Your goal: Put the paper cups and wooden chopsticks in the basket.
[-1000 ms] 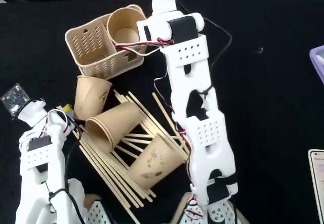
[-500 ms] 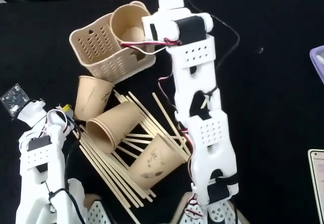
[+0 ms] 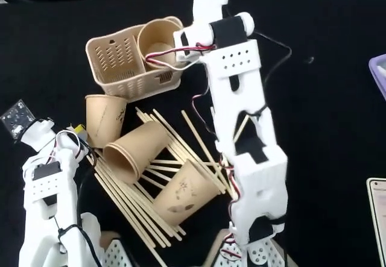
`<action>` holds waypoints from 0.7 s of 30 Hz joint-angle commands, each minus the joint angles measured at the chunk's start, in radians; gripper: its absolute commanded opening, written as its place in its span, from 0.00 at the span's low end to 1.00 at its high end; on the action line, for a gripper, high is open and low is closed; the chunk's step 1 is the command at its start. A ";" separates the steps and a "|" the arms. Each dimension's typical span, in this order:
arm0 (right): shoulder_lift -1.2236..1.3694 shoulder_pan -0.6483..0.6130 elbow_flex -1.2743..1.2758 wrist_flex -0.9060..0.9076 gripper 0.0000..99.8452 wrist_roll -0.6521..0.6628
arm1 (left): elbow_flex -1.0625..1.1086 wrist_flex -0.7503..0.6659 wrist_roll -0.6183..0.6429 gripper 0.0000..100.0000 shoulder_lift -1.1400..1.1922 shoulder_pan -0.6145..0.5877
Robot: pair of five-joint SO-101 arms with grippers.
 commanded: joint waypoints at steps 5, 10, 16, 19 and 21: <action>-0.154 0.034 0.119 -0.025 0.01 -0.055 | -0.008 -0.011 0.002 0.22 -0.021 -0.008; -0.205 0.066 0.142 -0.031 0.01 -0.094 | -0.010 -0.011 0.002 0.22 -0.021 -0.008; -0.206 0.068 0.223 -0.087 0.01 -0.098 | -0.010 -0.011 0.002 0.22 -0.021 -0.008; -0.209 0.064 0.292 -0.133 0.01 -0.097 | -0.010 -0.011 0.002 0.22 -0.021 -0.008; -0.216 0.064 0.317 -0.153 0.01 -0.091 | -0.010 -0.011 0.002 0.22 -0.021 -0.008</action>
